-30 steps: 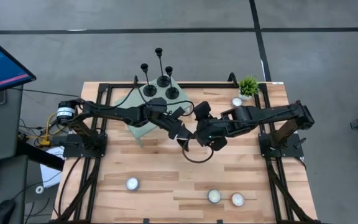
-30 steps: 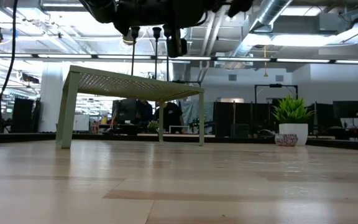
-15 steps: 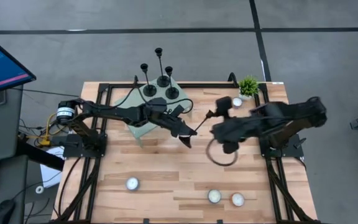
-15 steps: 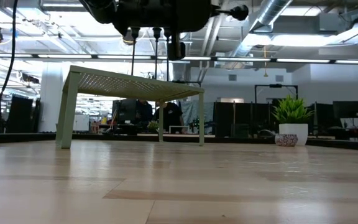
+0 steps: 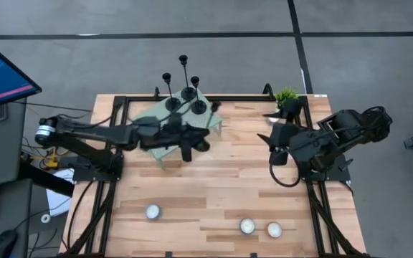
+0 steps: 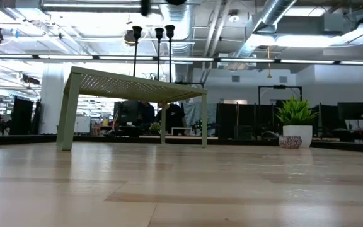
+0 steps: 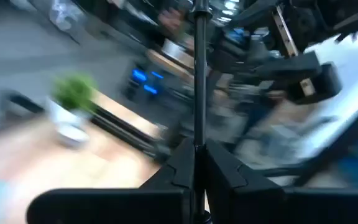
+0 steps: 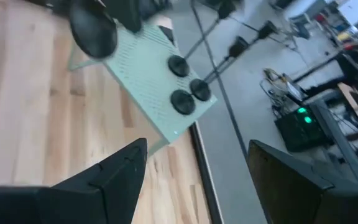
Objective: Pick & Place candle stick holders
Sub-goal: Align the black candle holder with the other black candle holder on the shelf
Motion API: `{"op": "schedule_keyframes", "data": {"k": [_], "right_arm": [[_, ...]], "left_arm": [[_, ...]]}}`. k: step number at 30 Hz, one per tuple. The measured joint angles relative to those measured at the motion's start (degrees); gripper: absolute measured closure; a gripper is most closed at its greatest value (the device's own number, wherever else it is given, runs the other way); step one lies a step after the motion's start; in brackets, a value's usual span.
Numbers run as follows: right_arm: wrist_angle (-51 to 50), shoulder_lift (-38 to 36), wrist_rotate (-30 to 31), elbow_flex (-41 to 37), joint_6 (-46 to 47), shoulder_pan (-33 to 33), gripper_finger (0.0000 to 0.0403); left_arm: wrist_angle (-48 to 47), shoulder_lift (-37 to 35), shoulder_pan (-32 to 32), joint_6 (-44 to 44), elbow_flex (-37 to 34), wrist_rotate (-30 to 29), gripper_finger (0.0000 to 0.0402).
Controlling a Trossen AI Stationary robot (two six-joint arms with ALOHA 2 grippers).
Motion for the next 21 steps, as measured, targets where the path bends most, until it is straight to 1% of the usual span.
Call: {"op": "schedule_keyframes", "data": {"k": [3, 8, 10, 11, 12, 13, 17, 18, 19, 21], "right_arm": [[-0.61, 0.00, 2.27, -0.01, 1.57, -0.04, 0.0132], [-0.62, 0.09, 2.83, -0.02, 2.09, -0.05, 0.0132], [-0.80, 0.11, 3.64, -0.02, 3.07, -0.13, 0.0132], [-1.07, 0.11, 3.86, -0.04, 3.70, -0.13, 0.0132], [-1.24, 0.11, 3.90, -0.04, 4.38, -0.15, 0.0132], [-1.46, 0.11, 3.95, -0.04, 5.05, -0.26, 0.0132], [-2.38, 0.11, 4.00, -0.04, 6.52, -0.42, 0.0132], [-2.75, 0.11, 3.98, -0.05, 6.63, -0.42, 0.0132], [-2.84, 0.11, 3.98, -0.09, 6.65, -0.42, 0.0132], [-3.02, 0.11, 4.05, -0.13, 6.63, -0.42, 0.0132]], "left_arm": [[-1.63, -2.41, -5.45, 10.50, 0.00, -15.36, 0.0388], [-1.48, -4.00, -13.88, 25.08, 0.00, -40.34, 0.0388], [-1.47, -3.96, -16.50, 29.51, -0.02, -49.52, 0.0388], [-1.32, -3.97, -17.34, 30.92, -0.09, -52.93, 0.0388], [-1.18, -4.17, -17.91, 31.61, -0.41, -54.69, 0.0388], [-1.06, -4.63, -18.22, 31.80, -1.13, -55.21, 0.0388], [-0.62, -8.06, -18.35, 30.39, -5.74, -55.51, 0.0388], [-0.49, -9.54, -18.18, 29.94, -7.26, -55.03, 0.0388], [-0.25, -11.27, -17.71, 29.65, -8.98, -53.21, 0.0388], [0.82, -14.92, -16.17, 29.44, -12.65, -48.21, 0.0388]]}}
